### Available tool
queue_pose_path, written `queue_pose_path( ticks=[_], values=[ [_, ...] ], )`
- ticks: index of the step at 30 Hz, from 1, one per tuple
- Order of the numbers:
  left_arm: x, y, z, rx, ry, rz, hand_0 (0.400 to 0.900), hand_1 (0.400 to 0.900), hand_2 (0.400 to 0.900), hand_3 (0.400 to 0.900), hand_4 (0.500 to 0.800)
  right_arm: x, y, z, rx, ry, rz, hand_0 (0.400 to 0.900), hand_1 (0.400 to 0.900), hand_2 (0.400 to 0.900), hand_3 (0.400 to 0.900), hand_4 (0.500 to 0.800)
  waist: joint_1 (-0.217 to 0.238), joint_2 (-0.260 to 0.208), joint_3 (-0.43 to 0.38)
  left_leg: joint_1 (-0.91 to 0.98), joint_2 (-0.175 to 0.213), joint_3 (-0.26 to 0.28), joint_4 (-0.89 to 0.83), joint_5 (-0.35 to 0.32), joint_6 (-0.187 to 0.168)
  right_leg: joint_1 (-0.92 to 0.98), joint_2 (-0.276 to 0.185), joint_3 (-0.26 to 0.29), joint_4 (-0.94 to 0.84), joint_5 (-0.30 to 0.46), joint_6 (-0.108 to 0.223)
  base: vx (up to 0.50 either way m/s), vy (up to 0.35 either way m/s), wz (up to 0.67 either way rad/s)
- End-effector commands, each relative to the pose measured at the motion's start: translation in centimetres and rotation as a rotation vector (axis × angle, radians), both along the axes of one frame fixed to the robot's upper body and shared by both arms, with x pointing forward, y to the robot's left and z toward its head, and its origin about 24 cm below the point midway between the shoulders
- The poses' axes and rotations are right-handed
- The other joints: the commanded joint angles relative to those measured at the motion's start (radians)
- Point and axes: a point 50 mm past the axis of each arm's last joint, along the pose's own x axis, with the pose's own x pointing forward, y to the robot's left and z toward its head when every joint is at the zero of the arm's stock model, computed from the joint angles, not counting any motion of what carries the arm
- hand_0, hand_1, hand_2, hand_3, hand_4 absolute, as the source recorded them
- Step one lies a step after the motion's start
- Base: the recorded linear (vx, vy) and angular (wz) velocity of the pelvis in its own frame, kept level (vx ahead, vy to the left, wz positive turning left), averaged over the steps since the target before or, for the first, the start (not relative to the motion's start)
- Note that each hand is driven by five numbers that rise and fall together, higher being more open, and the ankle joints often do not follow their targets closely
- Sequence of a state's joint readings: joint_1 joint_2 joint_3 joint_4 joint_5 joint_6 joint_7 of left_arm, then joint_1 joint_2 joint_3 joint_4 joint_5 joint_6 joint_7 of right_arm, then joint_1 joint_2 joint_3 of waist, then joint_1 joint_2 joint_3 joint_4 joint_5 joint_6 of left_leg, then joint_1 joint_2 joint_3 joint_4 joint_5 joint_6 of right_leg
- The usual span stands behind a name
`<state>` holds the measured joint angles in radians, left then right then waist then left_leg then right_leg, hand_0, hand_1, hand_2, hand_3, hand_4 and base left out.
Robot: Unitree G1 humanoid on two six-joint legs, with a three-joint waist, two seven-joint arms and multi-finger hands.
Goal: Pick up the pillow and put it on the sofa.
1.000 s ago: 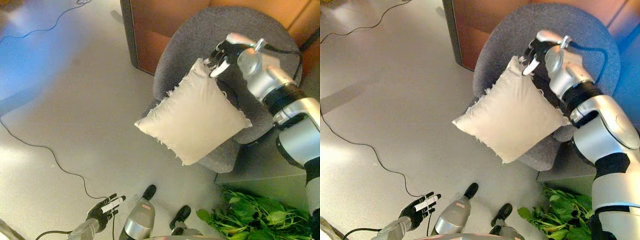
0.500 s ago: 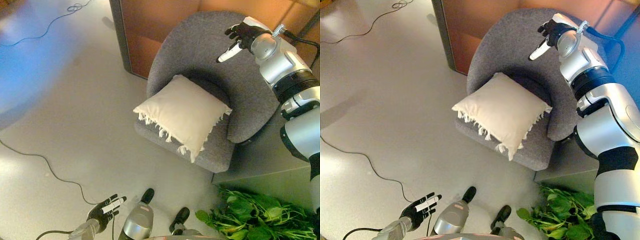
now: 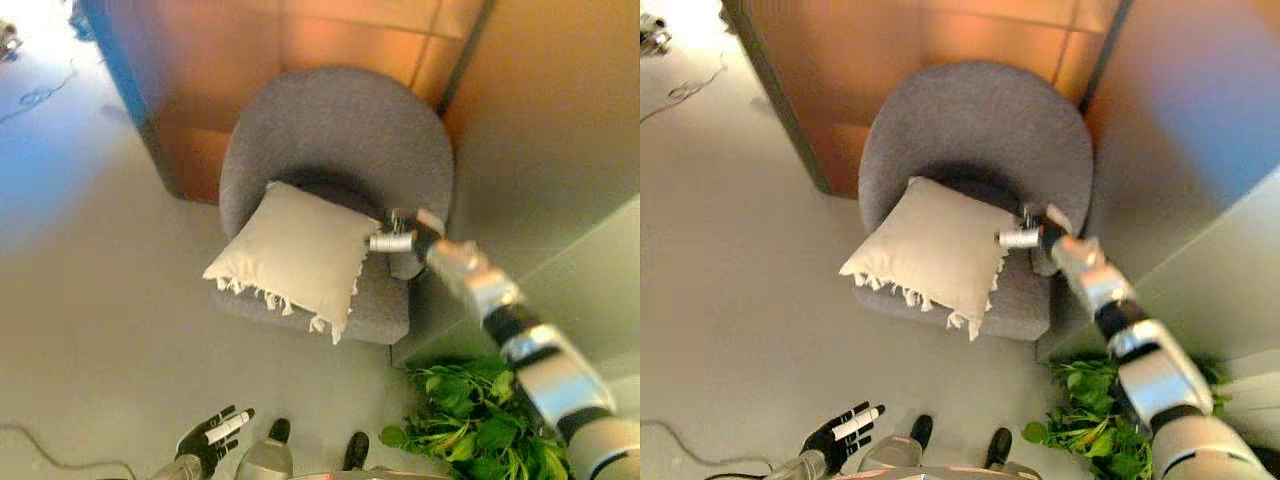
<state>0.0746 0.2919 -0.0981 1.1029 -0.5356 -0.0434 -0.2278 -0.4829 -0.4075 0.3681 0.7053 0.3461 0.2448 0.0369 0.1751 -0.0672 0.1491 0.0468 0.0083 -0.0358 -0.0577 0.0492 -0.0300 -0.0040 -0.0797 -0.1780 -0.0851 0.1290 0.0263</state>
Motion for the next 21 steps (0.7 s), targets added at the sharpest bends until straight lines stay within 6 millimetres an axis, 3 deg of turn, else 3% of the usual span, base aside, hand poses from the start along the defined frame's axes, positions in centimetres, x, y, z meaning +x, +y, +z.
queue_pose_path(
  ticks=[1, 5, 11, 17, 21],
  values=[
    [-0.7, -0.8, -0.6, 0.028, 0.033, -0.089, 0.9, 0.9, 0.9, 0.9, 0.8, -3.3, -1.4, -2.8, 0.04, -0.003, -0.111, 0.9, 0.9, 0.9, 0.9, 0.8, -0.078, 0.035, -0.054, -0.002, -0.004, 0.046, -0.03, -0.047, 0.01, 0.064, 0.004, 0.014, 0.092, -0.156, 0.048, -0.06, -0.032, -0.38],
    [1.0, -1.8, -0.4, 0.007, -0.008, -0.118, 0.9, 0.9, 0.9, 0.9, 0.8, -8.8, -2.4, -7.9, 0.072, 0.186, -0.236, 0.9, 0.9, 0.9, 0.9, 0.8, -0.122, 0.046, -0.067, 0.016, -0.003, 0.072, -0.03, -0.054, 0.012, 0.07, 0.013, 0.04, 0.084, -0.151, 0.049, -0.06, -0.026, -0.26],
    [2.6, -2.7, -0.2, -0.014, -0.003, -0.206, 0.9, 0.9, 0.9, 0.9, 0.8, -15.6, -3.9, -12.6, 0.012, 0.459, -0.329, 0.9, 0.9, 0.9, 0.9, 0.8, -0.156, 0.056, -0.079, 0.028, -0.007, 0.084, -0.03, -0.056, 0.014, 0.076, 0.02, 0.054, 0.082, -0.147, 0.052, -0.08, -0.044, -0.1],
    [2.5, -3.5, -0.5, -0.031, 0.039, -0.27, 0.9, 0.9, 0.9, 0.9, 0.8, -21.4, -4.5, -15.2, -0.021, 0.693, -0.461, 0.9, 0.9, 0.9, 0.9, 0.8, -0.162, 0.065, -0.088, 0.045, -0.011, 0.077, -0.03, -0.06, 0.017, 0.092, 0.025, 0.052, 0.077, -0.146, 0.05, -0.05, -0.03, -0.08],
    [2.1, -3.2, -0.6, -0.022, 0.058, -0.264, 0.9, 0.9, 0.9, 0.9, 0.8, -22.9, -4.9, -15.5, -0.02, 0.731, -0.504, 0.9, 0.9, 0.9, 0.9, 0.8, -0.167, 0.072, -0.096, 0.055, -0.016, 0.069, -0.03, -0.061, 0.019, 0.098, 0.028, 0.066, 0.077, -0.146, 0.051, -0.03, -0.013, -0.17]
  ],
)
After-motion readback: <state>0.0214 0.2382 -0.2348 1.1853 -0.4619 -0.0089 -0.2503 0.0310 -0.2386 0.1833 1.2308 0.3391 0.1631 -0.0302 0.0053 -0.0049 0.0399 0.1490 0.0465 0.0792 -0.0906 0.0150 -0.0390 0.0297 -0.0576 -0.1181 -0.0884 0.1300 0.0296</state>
